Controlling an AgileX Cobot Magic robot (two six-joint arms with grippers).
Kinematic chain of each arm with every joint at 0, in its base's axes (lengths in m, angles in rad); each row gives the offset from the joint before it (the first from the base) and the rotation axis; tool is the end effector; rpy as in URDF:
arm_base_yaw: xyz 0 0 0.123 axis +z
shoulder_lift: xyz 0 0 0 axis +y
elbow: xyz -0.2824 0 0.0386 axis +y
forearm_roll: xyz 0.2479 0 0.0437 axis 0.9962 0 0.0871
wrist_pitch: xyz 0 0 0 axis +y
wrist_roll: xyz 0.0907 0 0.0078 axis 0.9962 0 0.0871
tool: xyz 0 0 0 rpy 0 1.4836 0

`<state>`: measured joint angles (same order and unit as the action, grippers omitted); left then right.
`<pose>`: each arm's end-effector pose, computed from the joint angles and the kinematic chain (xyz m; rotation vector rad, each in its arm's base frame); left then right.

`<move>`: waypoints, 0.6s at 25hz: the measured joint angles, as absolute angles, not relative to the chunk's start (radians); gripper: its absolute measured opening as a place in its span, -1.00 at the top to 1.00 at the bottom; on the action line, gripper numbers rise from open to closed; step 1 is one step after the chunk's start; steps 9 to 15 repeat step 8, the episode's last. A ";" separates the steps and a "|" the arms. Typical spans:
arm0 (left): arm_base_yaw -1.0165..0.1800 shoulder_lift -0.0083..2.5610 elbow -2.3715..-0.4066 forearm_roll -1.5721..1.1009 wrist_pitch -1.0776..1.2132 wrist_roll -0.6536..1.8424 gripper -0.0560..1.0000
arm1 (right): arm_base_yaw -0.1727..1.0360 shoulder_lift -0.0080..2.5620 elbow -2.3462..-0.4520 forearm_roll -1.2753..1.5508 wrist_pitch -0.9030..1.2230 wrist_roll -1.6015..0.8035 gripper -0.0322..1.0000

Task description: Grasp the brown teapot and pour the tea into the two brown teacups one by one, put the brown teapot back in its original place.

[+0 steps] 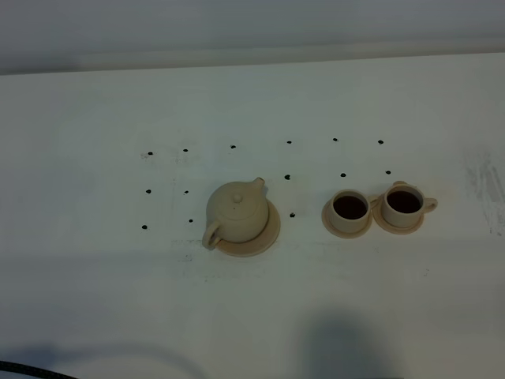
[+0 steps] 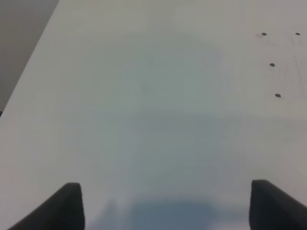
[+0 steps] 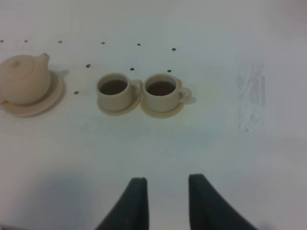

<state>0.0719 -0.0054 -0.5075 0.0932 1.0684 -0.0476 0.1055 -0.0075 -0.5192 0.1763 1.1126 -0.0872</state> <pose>-0.0076 0.0069 0.2789 -0.1271 2.0340 0.1266 -0.0126 0.0131 0.2793 -0.2150 2.0528 0.2227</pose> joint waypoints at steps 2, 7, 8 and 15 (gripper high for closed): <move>0.072 -0.005 -0.507 0.093 1.068 -0.048 -0.38 | 0.106 -0.008 -0.519 0.176 1.113 -0.087 0.54; 0.072 -0.005 -0.507 0.093 1.068 -0.048 -0.38 | 0.106 -0.008 -0.519 0.176 1.113 -0.087 0.54; 0.072 -0.005 -0.507 0.093 1.068 -0.048 -0.38 | 0.106 -0.008 -0.519 0.176 1.113 -0.087 0.54; 0.072 -0.005 -0.507 0.093 1.068 -0.048 -0.38 | 0.106 -0.008 -0.519 0.176 1.113 -0.087 0.54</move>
